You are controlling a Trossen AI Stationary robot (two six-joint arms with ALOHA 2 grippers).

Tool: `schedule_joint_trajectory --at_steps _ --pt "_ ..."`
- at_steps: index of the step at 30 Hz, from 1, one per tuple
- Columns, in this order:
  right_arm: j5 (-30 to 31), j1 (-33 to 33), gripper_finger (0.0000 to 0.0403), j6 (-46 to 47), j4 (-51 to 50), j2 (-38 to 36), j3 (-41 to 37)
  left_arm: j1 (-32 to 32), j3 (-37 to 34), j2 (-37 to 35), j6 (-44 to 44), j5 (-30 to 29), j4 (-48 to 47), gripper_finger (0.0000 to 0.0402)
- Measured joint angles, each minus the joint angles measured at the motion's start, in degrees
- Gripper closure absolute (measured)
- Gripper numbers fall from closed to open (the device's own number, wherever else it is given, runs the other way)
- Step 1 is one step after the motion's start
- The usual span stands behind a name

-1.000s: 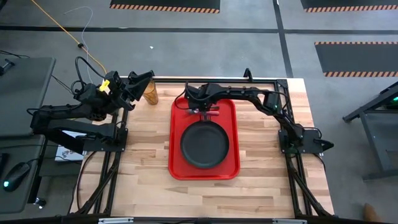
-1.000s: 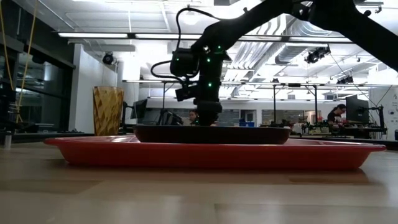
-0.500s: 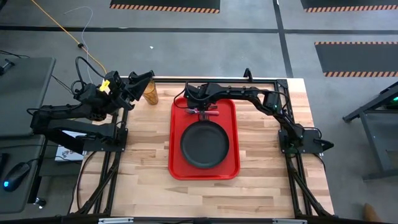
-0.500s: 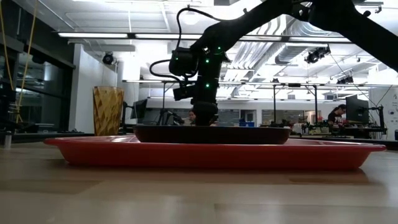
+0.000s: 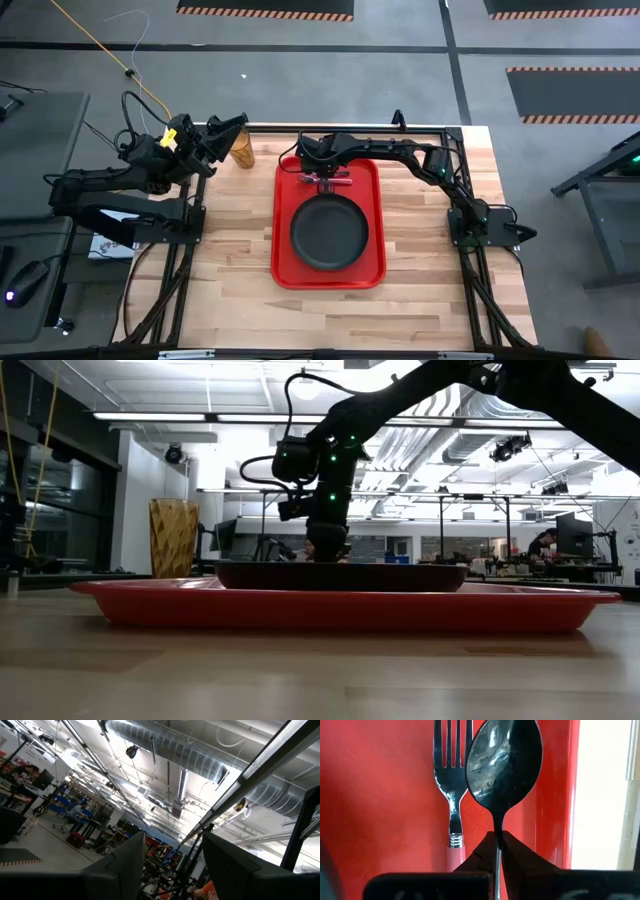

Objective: Pick and place plate/cup/fork/spoon on tray
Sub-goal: Put the black spoon on the top of the red tray

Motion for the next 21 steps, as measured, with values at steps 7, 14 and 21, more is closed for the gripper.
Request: schedule_joint_trajectory --at_steps 7,14,21 --pt "0.03 -0.07 0.0402 -0.11 0.24 0.0 0.0 0.0 0.0 0.0 0.0 -0.01 0.0 0.0213" --pt "-0.02 -0.11 0.0402 -2.1 0.24 0.01 0.0 0.0 0.0 0.0 0.0 0.0 0.0 0.0213" --pt "-0.19 -0.22 0.0402 -2.56 0.24 0.02 0.0 0.02 0.0 0.0 0.02 0.0 0.0 0.0213"
